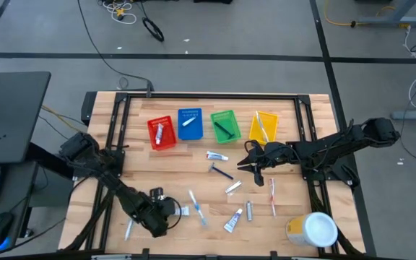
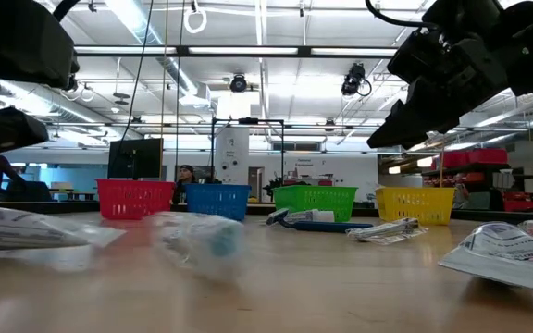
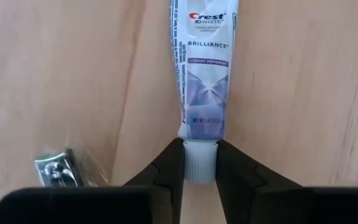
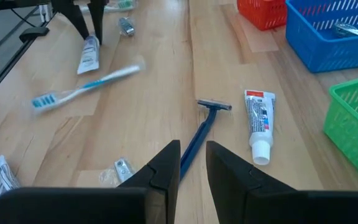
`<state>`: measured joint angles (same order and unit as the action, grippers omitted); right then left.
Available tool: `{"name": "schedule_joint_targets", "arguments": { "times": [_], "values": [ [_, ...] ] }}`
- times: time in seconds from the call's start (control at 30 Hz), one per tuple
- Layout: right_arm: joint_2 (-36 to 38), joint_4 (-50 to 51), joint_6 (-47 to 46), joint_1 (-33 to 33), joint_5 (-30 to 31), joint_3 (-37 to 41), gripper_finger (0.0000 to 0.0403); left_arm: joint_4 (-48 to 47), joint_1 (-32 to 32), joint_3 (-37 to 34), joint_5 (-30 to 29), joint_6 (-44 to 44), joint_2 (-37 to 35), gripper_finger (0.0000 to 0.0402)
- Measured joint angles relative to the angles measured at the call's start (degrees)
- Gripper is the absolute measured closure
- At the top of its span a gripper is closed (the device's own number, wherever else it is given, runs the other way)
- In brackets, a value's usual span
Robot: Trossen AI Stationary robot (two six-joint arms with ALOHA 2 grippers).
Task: Pick & Place Travel size toiletries
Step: Put the toothpaste into the red bin
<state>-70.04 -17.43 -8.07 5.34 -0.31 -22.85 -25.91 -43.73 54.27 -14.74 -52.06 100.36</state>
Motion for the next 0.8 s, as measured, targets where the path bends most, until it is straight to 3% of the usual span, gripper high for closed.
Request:
{"name": "schedule_joint_targets", "arguments": {
  "times": [0.2,0.4,0.57,0.8],
  "values": [
    [0.0,0.0,0.0,-0.1,0.3,0.0,0.0317,-11.2,3.4,6.1,1.7,7.0,0.0,0.0331],
    [0.0,0.0,0.0,-0.1,1.7,0.0,0.0317,-32.3,6.5,18.3,-5.9,11.2,-0.2,0.0324],
    [0.0,0.0,0.0,-0.1,1.8,0.0,0.0317,-46.2,11.5,26.7,-11.0,9.2,-0.3,0.0328],
    [0.0,0.0,1.3,-0.1,1.8,0.0,0.0317,-58.2,20.8,31.8,-13.6,9.3,-0.3,0.0331]
  ]
}}
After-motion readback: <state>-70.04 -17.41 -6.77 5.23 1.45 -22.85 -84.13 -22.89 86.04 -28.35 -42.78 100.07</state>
